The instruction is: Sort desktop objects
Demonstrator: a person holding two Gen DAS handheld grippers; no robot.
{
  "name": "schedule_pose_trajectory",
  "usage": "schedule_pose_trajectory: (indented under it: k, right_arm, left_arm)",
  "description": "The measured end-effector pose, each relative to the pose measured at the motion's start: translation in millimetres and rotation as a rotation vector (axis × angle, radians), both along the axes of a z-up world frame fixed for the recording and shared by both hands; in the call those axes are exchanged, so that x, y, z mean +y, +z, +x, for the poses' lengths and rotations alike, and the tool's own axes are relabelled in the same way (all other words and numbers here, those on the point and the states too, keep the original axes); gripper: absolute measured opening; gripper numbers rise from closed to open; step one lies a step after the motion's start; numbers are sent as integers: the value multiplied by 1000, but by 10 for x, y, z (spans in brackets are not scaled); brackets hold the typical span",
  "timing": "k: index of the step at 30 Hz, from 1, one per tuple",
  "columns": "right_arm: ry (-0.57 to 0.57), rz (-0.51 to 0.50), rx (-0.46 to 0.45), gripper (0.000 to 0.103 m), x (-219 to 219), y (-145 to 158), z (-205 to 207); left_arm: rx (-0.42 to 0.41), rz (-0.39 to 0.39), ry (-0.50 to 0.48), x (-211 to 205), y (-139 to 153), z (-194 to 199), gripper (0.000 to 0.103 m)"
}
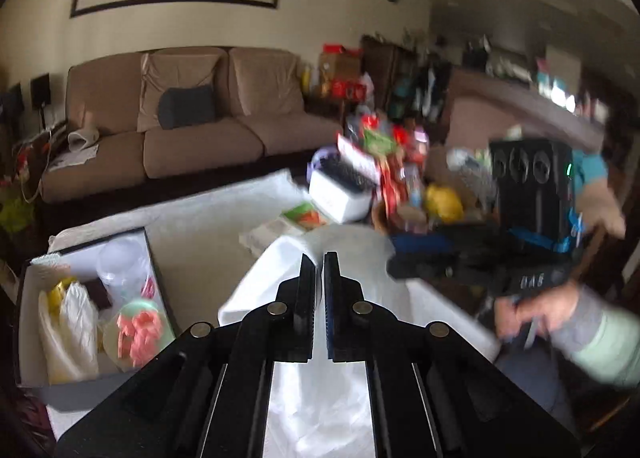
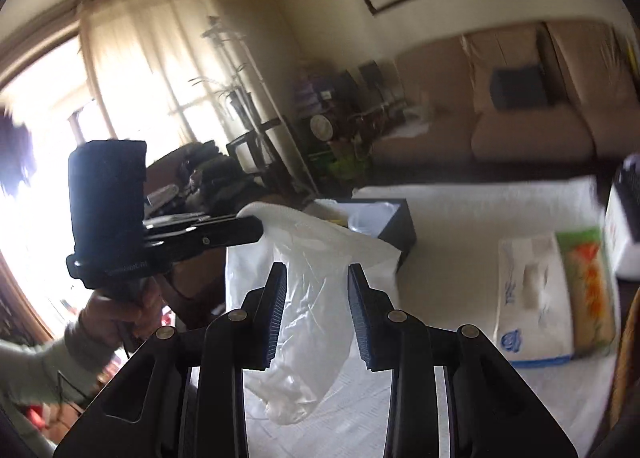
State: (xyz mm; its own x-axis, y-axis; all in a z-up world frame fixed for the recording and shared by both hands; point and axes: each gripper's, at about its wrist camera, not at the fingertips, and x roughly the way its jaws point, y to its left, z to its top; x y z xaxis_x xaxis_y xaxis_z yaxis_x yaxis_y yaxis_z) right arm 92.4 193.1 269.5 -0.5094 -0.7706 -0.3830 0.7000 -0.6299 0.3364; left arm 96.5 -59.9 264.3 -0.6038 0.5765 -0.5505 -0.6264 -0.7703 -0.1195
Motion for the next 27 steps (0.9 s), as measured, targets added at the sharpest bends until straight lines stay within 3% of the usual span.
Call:
schedule_pose_trajectory:
  k: [3, 6, 7, 9, 12, 14, 20, 23, 27]
  right_arm:
    - [50, 149, -31, 33, -185, -388, 384]
    - [137, 191, -199, 33, -313, -998, 638]
    - [166, 169, -271, 33, -358, -1202, 722]
    - [189, 171, -328, 33, -472, -1418, 883]
    - [216, 160, -306, 33, -585, -1300, 1015]
    - [221, 151, -261, 33, -617, -1081, 995]
    - [259, 129, -48, 33, -1056, 6, 730]
    - [281, 135, 69, 33, -1438, 565, 398]
    - [291, 128, 113, 33, -2073, 964, -237]
  left_arm:
    - [-145, -143, -34, 22, -806, 325, 7]
    - [-369, -109, -51, 29, -1507, 459, 7]
    - [-395, -104, -48, 36, -1601, 491, 7]
    - [-424, -72, -55, 36, -1660, 583, 7]
    - [-397, -40, -45, -62, -1428, 609, 7]
    - [-344, -18, -34, -186, -1080, 562, 7]
    - [-173, 17, 13, -666, 182, 158, 7]
    - [-78, -44, 86, -1001, 651, -199, 7]
    - [-34, -82, 189, -1439, 1002, -697, 7]
